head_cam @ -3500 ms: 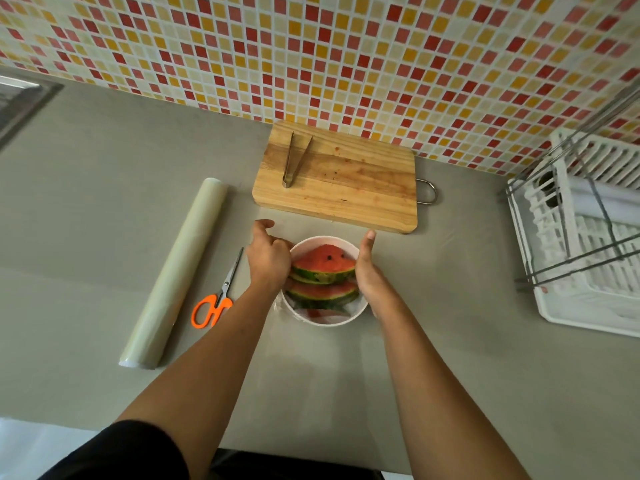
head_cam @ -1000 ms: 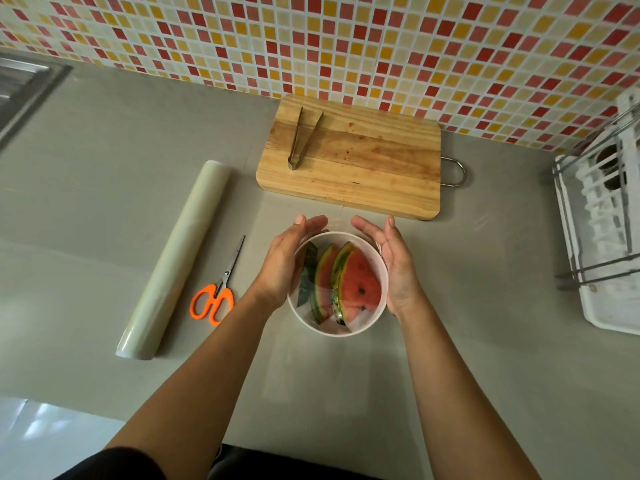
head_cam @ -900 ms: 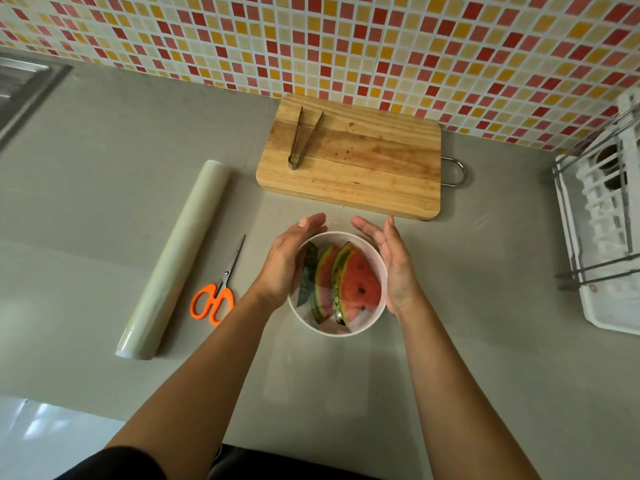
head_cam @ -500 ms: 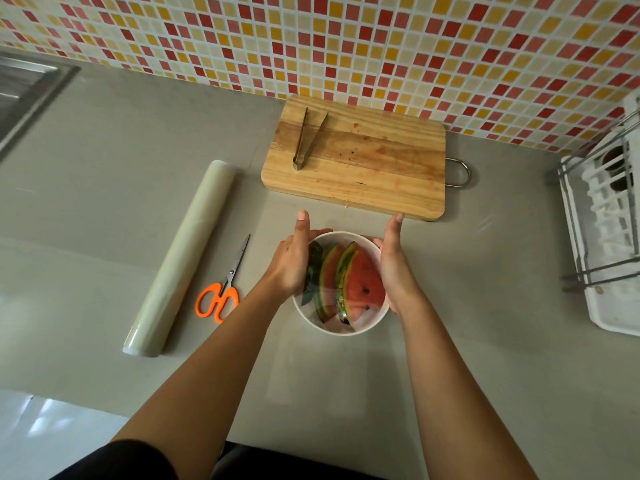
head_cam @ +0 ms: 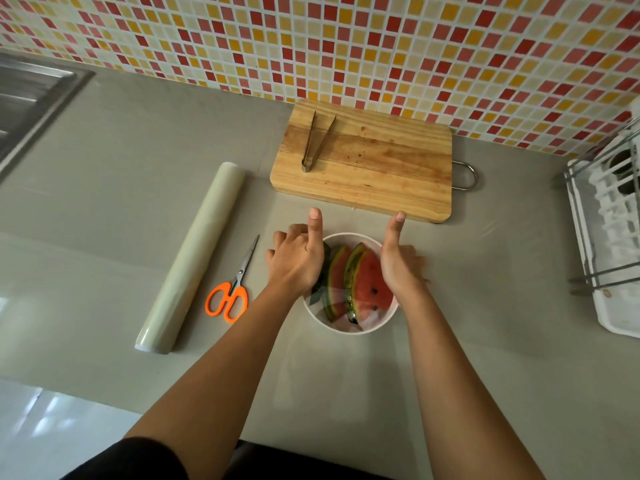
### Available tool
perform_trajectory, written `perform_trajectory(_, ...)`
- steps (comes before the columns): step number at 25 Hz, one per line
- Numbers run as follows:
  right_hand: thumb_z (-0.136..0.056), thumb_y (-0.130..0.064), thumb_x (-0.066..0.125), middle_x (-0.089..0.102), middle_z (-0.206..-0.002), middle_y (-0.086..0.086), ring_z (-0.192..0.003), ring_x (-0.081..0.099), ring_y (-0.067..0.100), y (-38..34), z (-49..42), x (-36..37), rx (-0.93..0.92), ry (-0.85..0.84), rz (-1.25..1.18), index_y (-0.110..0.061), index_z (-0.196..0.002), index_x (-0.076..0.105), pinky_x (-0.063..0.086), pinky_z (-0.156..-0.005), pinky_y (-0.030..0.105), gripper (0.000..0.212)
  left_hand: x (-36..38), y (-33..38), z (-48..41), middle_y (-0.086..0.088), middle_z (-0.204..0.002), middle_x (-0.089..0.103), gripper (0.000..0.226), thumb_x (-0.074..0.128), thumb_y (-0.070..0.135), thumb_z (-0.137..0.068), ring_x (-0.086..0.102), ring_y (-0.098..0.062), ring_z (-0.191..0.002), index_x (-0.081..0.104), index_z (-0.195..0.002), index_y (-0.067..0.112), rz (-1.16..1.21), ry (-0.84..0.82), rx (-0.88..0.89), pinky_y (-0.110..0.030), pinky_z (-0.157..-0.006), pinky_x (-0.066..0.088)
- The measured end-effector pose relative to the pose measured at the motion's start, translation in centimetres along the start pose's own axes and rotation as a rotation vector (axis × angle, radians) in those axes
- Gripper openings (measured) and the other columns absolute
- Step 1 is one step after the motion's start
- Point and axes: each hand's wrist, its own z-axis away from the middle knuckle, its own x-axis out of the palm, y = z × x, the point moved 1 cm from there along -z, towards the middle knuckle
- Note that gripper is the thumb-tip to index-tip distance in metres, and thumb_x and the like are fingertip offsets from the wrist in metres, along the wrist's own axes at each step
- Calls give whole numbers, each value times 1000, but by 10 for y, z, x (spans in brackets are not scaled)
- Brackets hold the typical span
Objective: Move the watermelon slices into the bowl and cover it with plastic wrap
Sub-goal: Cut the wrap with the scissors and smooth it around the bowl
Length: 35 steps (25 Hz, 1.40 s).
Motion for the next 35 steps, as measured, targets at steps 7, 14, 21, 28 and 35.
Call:
perform_trajectory(7,-59,-95,11,42,-147,-5,-135,37,8,31,0,-11,-547,-165,-440,-34,-137,43,28,-110,25,104,-13,-30,15,13,-142,44,70,8,63,-90,43,2,-126,44,-139,28,616,-171,134,-25,-106,32)
perform_trajectory(14,-61,-93,21,72,-108,9,-106,65,25,29,-2,10,-342,-301,-738,-32,-108,68,52,-92,41,91,14,-25,17,-14,-121,64,66,13,55,-97,59,-28,-114,58,-123,15,847,-276,-13,-37,-95,49)
perform_trajectory(21,-54,-97,6,57,-132,-10,-119,51,9,29,-11,5,-345,-186,-447,-46,-120,57,37,-103,32,98,-7,-27,15,20,-122,53,64,9,67,-90,43,13,-110,58,-120,37,350,-94,174,-12,-92,28)
perform_trajectory(28,-66,-88,16,74,-99,5,-99,68,21,27,-5,14,-274,-313,-722,-32,-97,72,51,-84,35,86,3,-11,0,-11,-120,65,61,16,49,-98,60,-26,-113,59,-124,13,759,-475,-5,-35,-94,48)
perform_trajectory(35,-46,-100,12,76,-89,2,-92,70,19,27,-8,12,-203,-239,-619,-33,-82,76,51,-93,41,100,4,1,-6,-17,-113,68,87,13,72,-88,62,-31,-108,67,-112,7,487,-468,-160,-51,-105,40)
